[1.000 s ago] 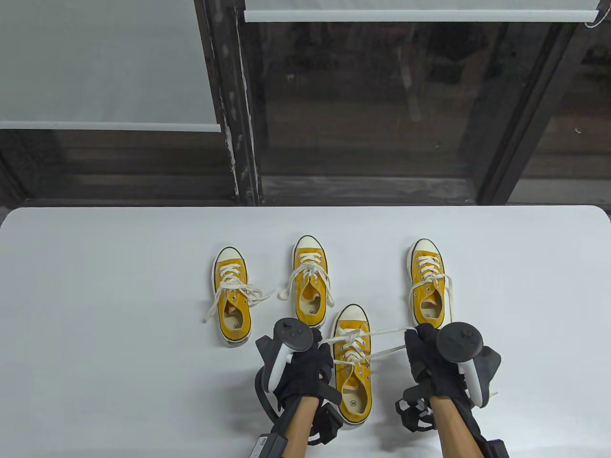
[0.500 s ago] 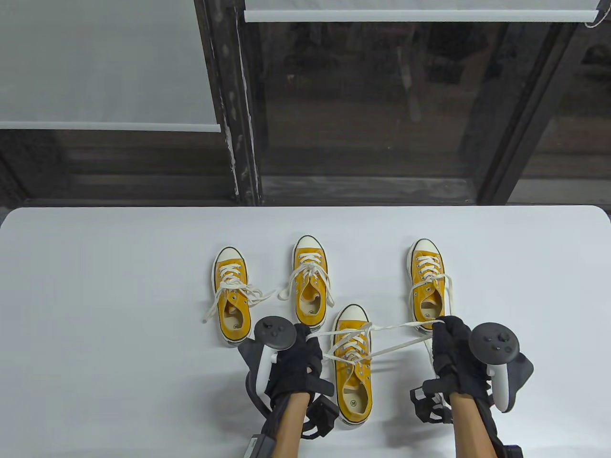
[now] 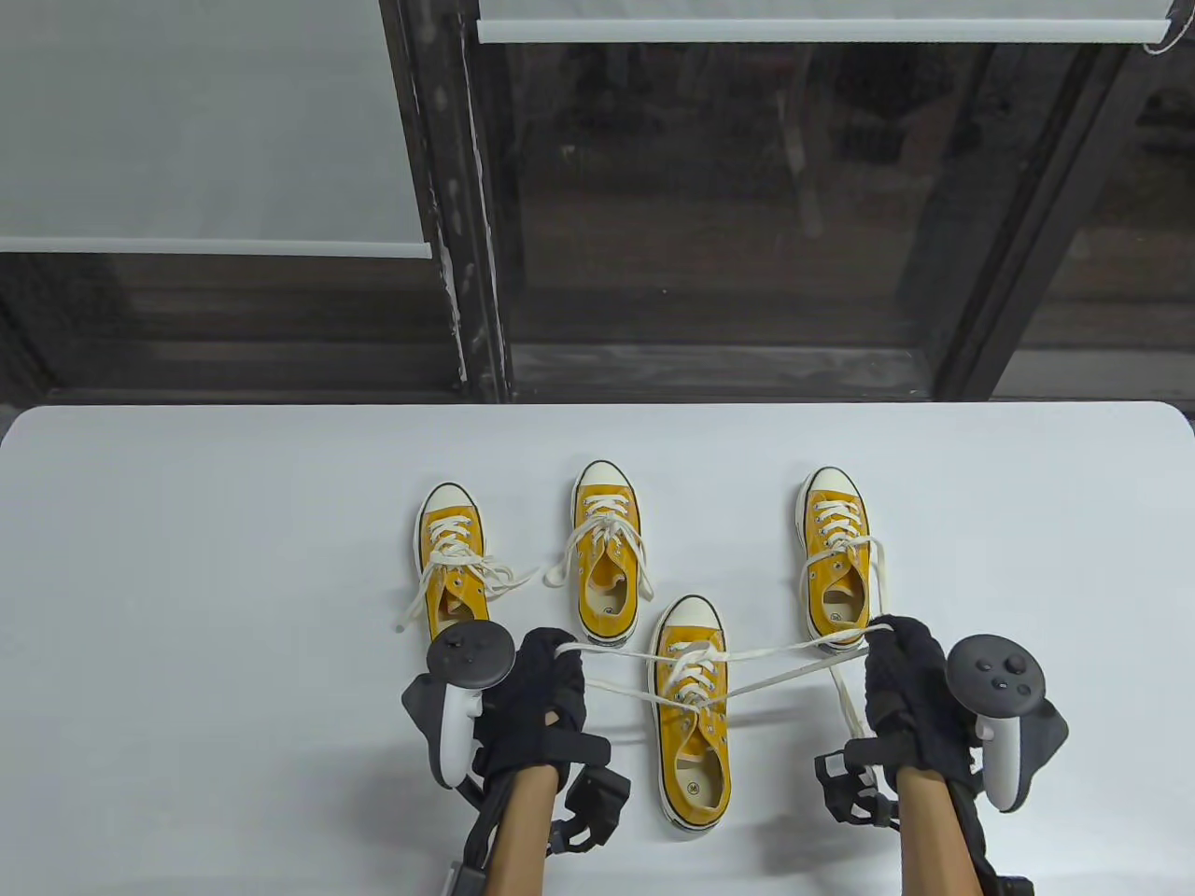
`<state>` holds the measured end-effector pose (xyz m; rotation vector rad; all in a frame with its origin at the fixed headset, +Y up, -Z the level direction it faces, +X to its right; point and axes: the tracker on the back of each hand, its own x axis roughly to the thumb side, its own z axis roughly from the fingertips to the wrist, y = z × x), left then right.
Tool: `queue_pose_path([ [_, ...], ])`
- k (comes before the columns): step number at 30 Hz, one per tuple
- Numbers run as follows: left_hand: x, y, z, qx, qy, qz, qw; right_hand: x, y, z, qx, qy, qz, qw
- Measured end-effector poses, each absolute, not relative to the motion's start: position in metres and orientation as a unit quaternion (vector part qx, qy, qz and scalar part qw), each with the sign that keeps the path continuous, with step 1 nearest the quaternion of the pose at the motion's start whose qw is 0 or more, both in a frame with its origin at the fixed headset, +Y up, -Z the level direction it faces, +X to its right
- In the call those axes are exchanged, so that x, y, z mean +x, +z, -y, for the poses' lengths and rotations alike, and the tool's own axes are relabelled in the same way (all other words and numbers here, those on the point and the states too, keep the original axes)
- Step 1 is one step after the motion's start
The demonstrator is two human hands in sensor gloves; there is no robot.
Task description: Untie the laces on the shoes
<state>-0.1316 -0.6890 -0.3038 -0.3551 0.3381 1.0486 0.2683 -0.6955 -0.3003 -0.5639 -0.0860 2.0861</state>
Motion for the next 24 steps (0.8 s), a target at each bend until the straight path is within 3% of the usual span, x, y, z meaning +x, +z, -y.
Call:
queue_pose_path([
  [3, -0.151, -0.299, 0.684, -0.148, 0.505, -0.172, 0.833, 0.27, -0.3, 0.692, -0.215, 0.846, 0.033, 0.486],
  [7, -0.182, -0.293, 0.678, -0.133, 0.51, -0.191, 0.828, 0.274, -0.297, 0.688, -0.158, 0.775, -0.016, 0.612],
  [9, -0.193, -0.29, 0.677, -0.125, 0.5, -0.2, 0.833, 0.276, -0.293, 0.683, -0.146, 0.766, -0.01, 0.627],
  [17, -0.22, -0.284, 0.678, -0.123, 0.48, -0.236, 0.836, 0.298, -0.276, 0.67, -0.247, 0.822, 0.08, 0.507],
  [21, -0.226, -0.286, 0.682, -0.131, 0.432, -0.272, 0.85, 0.301, -0.278, 0.677, -0.28, 0.834, 0.057, 0.472],
  [24, -0.224, -0.287, 0.681, -0.118, 0.342, -0.292, 0.885, 0.301, -0.279, 0.681, -0.298, 0.851, 0.036, 0.432],
])
